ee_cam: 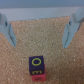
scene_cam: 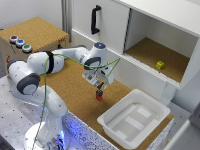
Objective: Stack the purple block on top of the pink block
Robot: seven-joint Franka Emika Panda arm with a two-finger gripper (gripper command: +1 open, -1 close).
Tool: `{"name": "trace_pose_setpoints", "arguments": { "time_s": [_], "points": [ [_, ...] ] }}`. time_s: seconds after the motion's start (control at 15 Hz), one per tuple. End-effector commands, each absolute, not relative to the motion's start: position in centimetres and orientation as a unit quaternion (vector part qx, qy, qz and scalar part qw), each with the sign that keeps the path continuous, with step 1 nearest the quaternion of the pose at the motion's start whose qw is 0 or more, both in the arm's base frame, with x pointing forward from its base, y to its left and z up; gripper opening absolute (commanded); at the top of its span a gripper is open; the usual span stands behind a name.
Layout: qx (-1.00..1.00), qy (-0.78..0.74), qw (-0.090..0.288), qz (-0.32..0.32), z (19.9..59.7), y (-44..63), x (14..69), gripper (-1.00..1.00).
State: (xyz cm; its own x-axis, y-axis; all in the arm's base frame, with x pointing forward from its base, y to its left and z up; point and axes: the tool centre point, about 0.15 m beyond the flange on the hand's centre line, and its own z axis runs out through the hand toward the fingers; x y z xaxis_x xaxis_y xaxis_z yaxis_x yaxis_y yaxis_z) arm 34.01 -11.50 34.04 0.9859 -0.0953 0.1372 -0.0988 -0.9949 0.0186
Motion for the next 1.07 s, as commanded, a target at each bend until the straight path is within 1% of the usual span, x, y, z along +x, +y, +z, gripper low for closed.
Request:
{"name": "trace_pose_setpoints", "arguments": {
  "time_s": [0.0,0.47,0.53,0.6,0.8,1.0],
  "points": [
    [0.997,-0.054,0.006,0.06,34.4,-11.9,33.7,1.0],
    [0.997,-0.054,0.006,0.06,34.4,-11.9,33.7,1.0],
    [0.996,-0.049,0.012,0.068,34.0,-11.5,34.0,1.0],
    [0.996,-0.043,0.011,0.073,34.0,-12.8,33.4,1.0],
    [0.997,-0.017,0.026,0.076,33.0,-16.4,31.9,1.0],
    [0.997,0.003,0.018,0.075,32.0,-20.0,30.7,1.0]
  ]
}}
